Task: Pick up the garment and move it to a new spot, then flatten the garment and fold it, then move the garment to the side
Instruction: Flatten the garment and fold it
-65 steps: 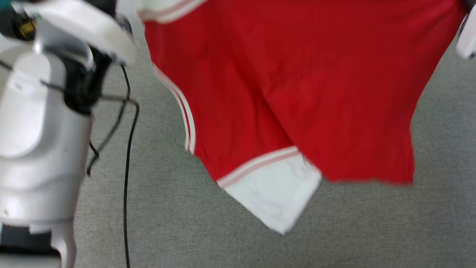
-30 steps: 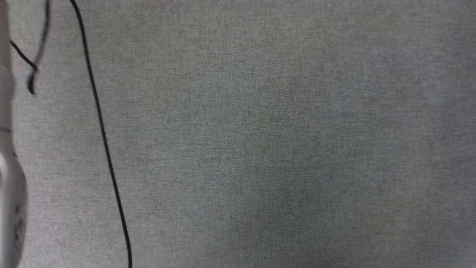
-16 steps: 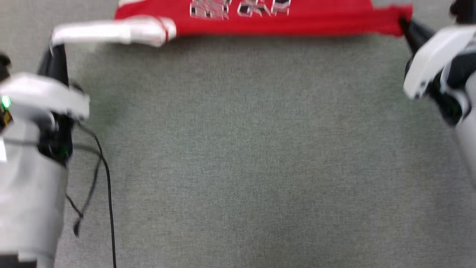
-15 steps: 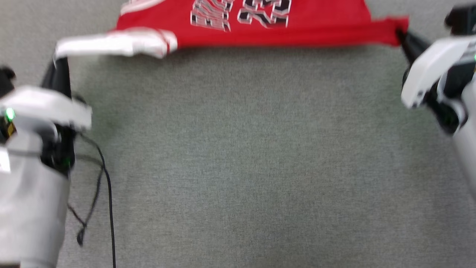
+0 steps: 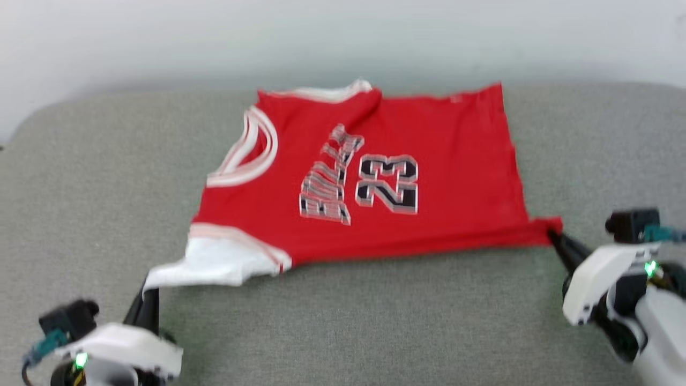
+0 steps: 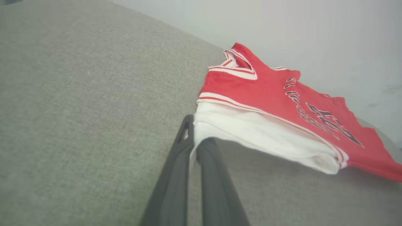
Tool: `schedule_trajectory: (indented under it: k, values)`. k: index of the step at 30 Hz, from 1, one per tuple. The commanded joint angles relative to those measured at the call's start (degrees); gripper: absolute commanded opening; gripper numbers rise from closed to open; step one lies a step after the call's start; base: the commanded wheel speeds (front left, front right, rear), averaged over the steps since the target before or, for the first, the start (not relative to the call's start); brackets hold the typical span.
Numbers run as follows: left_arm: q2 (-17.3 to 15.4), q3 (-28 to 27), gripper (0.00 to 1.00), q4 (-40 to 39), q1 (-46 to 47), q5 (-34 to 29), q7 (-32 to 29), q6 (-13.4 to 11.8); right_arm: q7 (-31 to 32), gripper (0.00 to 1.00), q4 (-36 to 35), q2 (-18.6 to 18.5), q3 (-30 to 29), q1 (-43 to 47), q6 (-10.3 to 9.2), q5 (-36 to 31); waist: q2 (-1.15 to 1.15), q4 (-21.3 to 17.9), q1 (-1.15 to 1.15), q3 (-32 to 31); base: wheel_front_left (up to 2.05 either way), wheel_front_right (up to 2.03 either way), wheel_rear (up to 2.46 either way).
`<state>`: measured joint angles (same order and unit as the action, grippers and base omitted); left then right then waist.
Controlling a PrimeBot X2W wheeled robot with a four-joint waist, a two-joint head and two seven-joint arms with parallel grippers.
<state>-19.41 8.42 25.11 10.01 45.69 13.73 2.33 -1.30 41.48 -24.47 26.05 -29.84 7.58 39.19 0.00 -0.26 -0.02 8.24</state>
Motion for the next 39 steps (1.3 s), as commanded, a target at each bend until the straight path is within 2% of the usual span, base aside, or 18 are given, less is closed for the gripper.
schedule_trajectory:
  k: [1,6,11,22,27,31,39]
  values:
    - [-0.7,-0.5,0.00,-2.2,-4.9,0.7,-0.7,-1.7,0.0,0.00,-1.2,-0.2,-1.3,4.4,-0.16,-0.5,0.00,0.3,0.02,-4.5,0.00,0.00,0.00]
    - [-1.0,0.0,0.00,-8.4,-14.2,1.1,-3.1,-4.2,0.5,0.00,-5.3,-0.2,-5.1,13.3,-0.16,-2.1,0.00,1.0,0.02,-8.3,0.00,0.00,0.00]
    - [-0.8,0.5,0.00,-14.6,-20.7,1.6,-5.3,-6.8,2.2,0.00,-11.7,1.3,-10.7,22.6,-0.15,-5.1,0.00,2.1,0.02,-9.5,0.00,0.00,0.00]
    - [-2.4,1.2,0.00,-24.8,-27.2,2.4,-10.3,-10.0,12.4,0.00,-30.9,7.8,-23.2,39.2,-0.13,-13.3,0.00,2.5,0.02,-9.6,0.00,0.00,0.00]
    - [-2.9,2.6,0.00,-27.0,-23.4,1.8,-12.0,-9.3,16.8,0.00,-36.9,10.1,-26.2,40.3,-0.12,-15.5,0.00,2.5,0.02,-8.2,0.00,0.00,0.00]
    - [-3.0,4.3,0.00,-26.0,-17.0,1.2,-13.9,-7.7,20.2,0.00,-39.9,11.0,-27.7,37.8,-0.11,-16.0,0.00,2.9,0.02,-5.1,0.00,0.00,0.00]
    - [-1.7,5.9,0.00,-20.6,-3.1,-0.2,-14.0,-5.3,24.1,0.00,-39.8,8.6,-26.9,29.1,-0.11,-16.6,0.00,2.3,0.02,2.3,0.00,0.00,0.00]
